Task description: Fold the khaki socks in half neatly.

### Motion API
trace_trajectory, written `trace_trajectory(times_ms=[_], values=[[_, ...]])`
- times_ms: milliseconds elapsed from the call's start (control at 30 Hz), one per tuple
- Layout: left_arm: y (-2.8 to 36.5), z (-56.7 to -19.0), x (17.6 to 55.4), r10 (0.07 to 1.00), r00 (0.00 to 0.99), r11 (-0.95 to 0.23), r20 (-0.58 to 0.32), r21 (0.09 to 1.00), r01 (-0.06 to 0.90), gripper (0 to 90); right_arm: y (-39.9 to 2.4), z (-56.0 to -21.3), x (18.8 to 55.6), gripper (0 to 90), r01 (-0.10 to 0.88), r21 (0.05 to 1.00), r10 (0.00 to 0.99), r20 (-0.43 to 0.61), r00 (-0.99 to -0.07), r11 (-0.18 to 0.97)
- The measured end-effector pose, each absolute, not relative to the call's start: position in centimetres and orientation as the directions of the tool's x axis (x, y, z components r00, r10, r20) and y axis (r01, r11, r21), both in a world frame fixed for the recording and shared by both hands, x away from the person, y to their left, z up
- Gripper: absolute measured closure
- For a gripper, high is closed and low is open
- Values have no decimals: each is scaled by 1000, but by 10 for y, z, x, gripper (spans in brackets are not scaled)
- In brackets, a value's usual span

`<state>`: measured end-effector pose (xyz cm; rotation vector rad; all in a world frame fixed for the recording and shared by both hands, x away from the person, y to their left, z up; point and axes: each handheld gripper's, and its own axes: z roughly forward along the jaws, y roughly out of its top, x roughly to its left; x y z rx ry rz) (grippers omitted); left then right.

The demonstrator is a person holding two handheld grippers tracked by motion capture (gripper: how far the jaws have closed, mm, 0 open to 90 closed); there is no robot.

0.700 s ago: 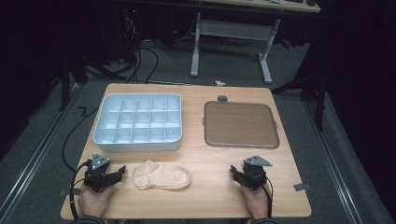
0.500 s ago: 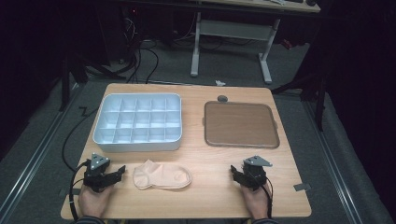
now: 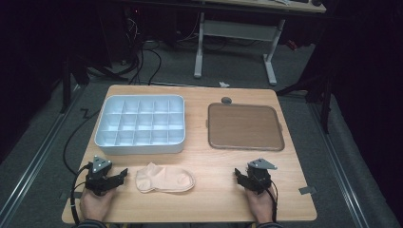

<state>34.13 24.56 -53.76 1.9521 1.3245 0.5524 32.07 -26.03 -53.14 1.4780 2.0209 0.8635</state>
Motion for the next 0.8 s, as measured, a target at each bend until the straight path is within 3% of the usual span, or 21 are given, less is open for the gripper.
trace_trajectory(times_ms=[600, 800], values=[[243, -538, 341, 922, 387, -245, -19, 745, 620, 314, -260, -531, 321, 395, 648, 731, 956, -18, -294, 213], [244, -537, 341, 926, 378, -236, -21, 749, 619, 359, -260, -531, 321, 382, 649, 731, 955, -16, -295, 212]])
